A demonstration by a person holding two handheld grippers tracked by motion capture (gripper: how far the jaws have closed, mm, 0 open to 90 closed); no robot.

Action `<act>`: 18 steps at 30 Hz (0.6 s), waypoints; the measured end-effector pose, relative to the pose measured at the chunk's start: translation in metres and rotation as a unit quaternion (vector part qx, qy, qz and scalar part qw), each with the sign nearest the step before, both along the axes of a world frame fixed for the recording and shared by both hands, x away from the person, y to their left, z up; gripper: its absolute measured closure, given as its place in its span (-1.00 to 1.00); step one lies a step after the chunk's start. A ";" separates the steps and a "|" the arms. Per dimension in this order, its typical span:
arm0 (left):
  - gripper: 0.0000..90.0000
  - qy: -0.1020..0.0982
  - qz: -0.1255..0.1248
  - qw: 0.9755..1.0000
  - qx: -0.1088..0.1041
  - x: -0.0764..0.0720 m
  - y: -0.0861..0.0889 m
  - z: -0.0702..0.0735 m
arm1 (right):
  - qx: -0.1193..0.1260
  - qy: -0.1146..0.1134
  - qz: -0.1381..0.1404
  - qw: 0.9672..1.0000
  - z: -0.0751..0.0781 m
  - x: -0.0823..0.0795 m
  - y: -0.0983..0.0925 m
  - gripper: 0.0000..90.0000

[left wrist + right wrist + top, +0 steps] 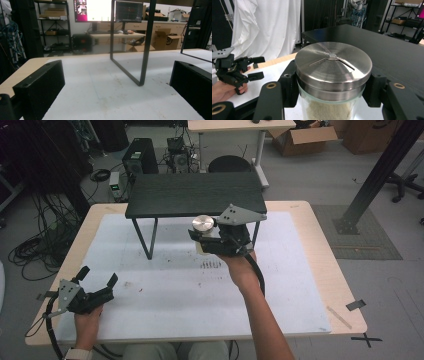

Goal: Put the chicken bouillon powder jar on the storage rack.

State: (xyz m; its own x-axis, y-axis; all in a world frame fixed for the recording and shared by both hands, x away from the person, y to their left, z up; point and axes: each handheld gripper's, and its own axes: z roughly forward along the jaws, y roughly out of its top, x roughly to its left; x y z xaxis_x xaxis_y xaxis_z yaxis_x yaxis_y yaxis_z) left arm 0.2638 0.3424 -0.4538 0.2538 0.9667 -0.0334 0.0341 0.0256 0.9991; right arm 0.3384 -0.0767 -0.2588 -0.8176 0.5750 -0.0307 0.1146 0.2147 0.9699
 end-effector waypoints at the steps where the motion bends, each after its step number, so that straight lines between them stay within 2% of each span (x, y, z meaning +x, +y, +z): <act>1: -0.99 0.000 0.000 1.000 -0.001 0.000 0.000 0.000 | 0.001 0.000 0.001 1.000 0.002 0.001 0.001 -0.06; 18: -0.99 0.001 0.000 1.000 -0.002 0.000 0.000 0.000 | 0.006 -0.007 0.010 1.000 0.026 0.018 0.014 -0.06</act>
